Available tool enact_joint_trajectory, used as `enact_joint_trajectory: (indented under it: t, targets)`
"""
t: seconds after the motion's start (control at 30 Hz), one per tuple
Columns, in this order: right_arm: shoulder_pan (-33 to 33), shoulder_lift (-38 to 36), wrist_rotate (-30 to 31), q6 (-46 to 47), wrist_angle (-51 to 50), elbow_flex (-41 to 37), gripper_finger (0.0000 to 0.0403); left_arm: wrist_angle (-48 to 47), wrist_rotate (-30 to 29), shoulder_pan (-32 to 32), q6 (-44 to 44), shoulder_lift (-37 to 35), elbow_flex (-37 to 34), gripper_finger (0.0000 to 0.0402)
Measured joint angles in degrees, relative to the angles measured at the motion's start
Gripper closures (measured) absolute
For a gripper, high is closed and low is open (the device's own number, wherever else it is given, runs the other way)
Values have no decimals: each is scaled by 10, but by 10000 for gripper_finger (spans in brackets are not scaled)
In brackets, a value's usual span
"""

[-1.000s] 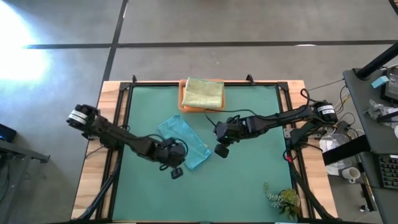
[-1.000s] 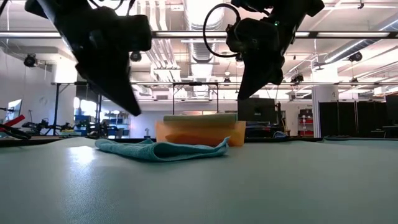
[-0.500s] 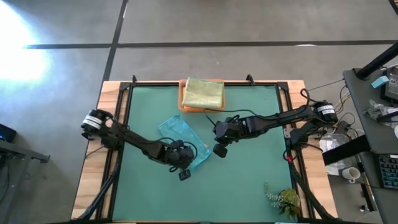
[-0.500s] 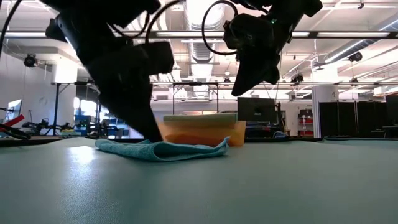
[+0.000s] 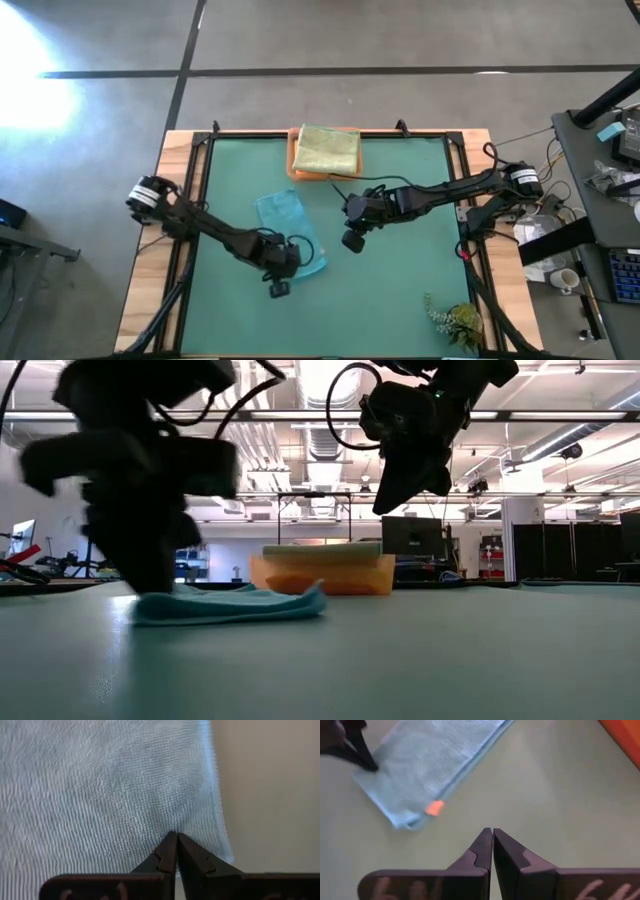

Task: Fold microfiber towels
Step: Fold the blue towel

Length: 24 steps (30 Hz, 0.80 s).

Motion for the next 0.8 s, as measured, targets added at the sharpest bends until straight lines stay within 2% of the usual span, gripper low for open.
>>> enact_joint_trajectory:
  t: [0.23, 0.5, 0.63, 0.8]
  targets:
    - [0, 0, 0, -1, 0, 0, 394, -124, 6, -22, 0, -30, -2, 400]
    - [0, 0, 0, -1, 0, 0, 394, -151, 6, -21, 56, -49, 7, 397]
    - [0, 0, -1, 5, 1, 0, 394, -223, 5, -21, 65, -50, 36, 368]
    - [1, 0, -37, -1, 4, 4, 380, -299, 3, -18, 66, -50, 63, 304]
